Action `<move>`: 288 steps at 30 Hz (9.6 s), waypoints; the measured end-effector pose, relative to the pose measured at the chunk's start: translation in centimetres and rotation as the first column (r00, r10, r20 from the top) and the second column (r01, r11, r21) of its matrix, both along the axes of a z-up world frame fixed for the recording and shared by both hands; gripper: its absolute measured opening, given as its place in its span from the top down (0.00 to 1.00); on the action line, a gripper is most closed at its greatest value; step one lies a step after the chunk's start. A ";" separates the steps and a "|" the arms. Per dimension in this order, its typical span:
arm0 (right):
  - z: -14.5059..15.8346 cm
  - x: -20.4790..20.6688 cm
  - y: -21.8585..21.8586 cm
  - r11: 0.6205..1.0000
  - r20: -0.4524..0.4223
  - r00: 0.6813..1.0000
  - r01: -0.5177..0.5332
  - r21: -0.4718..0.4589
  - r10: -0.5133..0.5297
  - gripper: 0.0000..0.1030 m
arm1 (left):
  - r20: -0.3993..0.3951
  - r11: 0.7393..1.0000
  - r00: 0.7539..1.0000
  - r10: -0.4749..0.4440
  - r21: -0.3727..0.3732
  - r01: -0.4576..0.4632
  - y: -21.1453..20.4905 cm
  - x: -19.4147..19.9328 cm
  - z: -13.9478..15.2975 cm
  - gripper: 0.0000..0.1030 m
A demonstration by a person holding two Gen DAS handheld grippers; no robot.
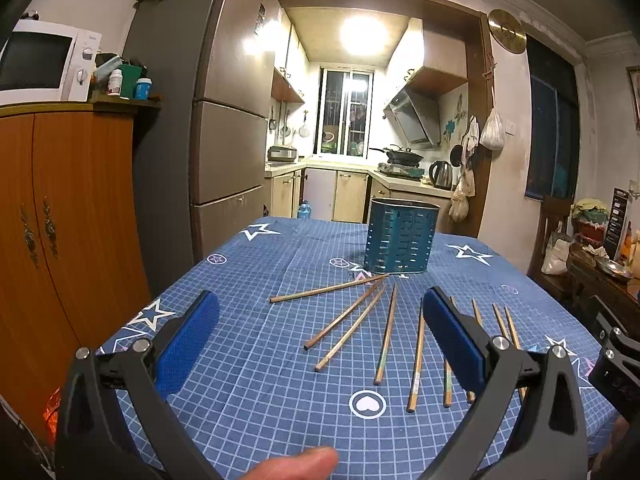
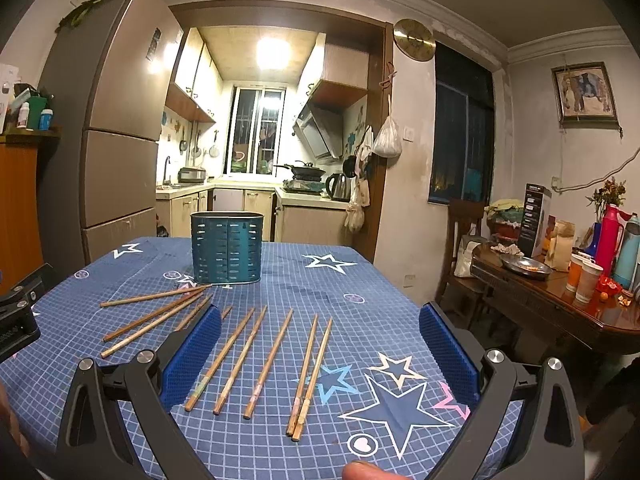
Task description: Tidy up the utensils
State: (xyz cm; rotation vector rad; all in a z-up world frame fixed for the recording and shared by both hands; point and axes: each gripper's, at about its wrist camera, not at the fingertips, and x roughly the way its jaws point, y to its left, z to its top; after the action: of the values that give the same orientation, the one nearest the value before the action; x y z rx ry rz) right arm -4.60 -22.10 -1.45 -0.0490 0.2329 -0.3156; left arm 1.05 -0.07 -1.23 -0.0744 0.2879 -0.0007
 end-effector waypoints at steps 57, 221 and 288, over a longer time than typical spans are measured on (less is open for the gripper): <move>-0.5 1.5 -0.2 1.000 -0.039 0.999 -0.014 0.007 0.014 0.04 | -0.019 0.998 1.000 0.014 0.061 -0.013 -0.4 0.7 -0.6 0.05; 12.8 20.6 0.8 0.871 -0.014 0.879 -0.471 0.138 0.477 0.92 | -0.074 0.858 0.856 -0.511 0.017 0.514 2.7 18.1 12.7 0.95; 1.3 6.2 -8.3 0.950 -0.260 0.918 -0.262 0.172 0.300 0.91 | -0.321 0.865 0.890 -0.325 0.279 0.417 6.5 10.7 3.3 0.61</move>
State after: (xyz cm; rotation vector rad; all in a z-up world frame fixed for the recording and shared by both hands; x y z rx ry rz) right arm 1.57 -30.36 -0.18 0.0061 0.5266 -0.0019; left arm 11.79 6.38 2.03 0.3332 0.5639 -0.3323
